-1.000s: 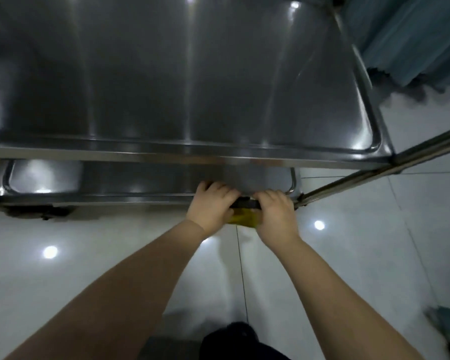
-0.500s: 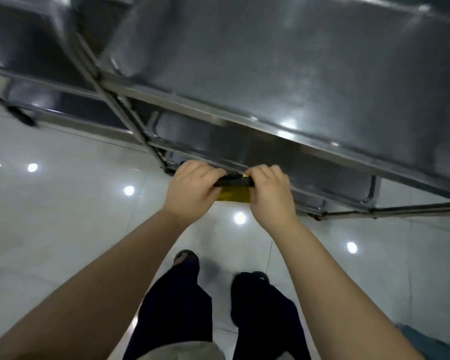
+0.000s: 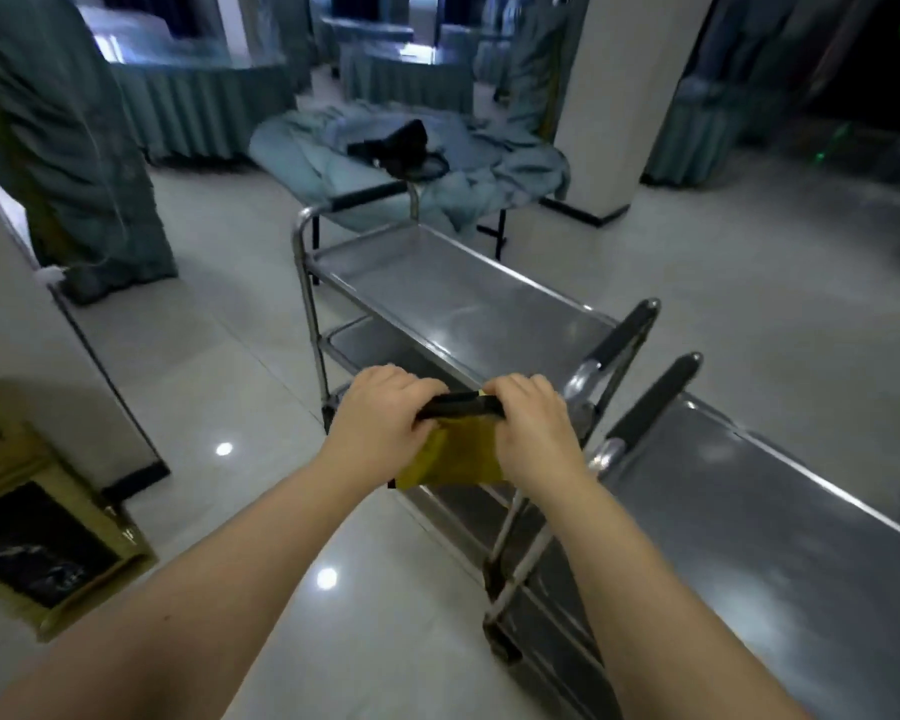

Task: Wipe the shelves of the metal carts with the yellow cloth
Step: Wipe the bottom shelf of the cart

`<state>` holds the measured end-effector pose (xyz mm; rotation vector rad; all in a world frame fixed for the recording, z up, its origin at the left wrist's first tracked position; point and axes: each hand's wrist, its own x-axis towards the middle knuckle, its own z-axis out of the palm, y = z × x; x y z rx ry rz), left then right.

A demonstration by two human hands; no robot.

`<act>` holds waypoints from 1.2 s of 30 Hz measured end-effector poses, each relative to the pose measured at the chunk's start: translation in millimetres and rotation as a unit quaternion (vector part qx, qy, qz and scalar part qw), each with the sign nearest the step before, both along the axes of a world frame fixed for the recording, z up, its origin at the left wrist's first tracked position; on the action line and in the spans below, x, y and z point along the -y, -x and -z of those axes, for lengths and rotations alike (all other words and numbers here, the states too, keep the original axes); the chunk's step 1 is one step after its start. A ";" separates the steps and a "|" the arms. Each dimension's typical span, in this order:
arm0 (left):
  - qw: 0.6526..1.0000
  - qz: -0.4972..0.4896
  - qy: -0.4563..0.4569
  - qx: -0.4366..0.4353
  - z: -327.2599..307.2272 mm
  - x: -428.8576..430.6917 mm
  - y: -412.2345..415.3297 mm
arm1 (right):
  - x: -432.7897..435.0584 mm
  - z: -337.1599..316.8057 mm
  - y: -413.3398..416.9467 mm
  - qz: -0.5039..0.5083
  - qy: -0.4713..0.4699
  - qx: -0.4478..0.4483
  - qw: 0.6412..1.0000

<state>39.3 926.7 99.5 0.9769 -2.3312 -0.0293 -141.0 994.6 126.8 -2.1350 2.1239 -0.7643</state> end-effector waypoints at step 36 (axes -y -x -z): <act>0.987 0.039 -0.143 0.058 -11.5 860.8 -66.9 | 825.5 22.9 -63.2 0.064 -0.111 0.113 0.985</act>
